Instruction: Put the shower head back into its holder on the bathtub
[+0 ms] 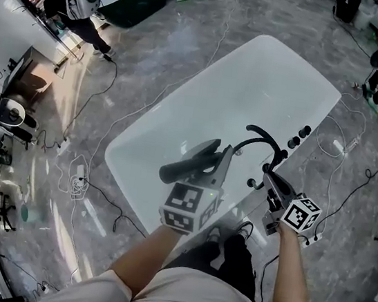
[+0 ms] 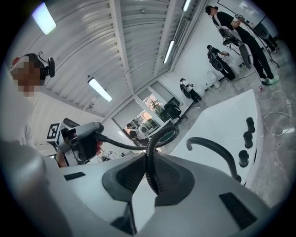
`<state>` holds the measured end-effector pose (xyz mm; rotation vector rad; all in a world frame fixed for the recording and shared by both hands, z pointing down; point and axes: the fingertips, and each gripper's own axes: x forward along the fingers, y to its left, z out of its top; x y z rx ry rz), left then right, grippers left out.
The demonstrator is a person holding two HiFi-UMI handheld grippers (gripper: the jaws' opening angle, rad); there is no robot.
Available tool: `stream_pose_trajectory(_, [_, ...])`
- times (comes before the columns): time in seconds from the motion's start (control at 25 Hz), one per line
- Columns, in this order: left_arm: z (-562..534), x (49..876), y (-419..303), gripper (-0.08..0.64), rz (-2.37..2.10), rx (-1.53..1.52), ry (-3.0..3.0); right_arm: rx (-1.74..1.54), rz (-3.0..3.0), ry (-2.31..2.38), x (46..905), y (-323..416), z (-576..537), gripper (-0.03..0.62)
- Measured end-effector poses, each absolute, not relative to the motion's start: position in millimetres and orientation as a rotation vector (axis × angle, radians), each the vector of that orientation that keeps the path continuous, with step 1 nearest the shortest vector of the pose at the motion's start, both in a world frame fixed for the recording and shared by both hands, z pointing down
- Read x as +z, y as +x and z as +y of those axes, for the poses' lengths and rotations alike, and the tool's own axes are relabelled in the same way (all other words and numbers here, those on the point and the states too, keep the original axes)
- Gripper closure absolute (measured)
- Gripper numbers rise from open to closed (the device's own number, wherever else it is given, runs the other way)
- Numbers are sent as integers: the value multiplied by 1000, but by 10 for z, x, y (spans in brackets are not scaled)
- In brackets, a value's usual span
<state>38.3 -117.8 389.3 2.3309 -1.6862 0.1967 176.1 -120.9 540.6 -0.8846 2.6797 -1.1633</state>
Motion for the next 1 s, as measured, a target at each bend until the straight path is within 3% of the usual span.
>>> stream_pose_trajectory(0.52, [-1295,4149,683,462,-1642,215,2335,-1071,2969,-1056,6249,1864,-1217,529])
stream_pose_trajectory(1.0, [-1489,4438,918,462,-1499,209,2413,-743,3346,-1200,7540,1753,-1326,529])
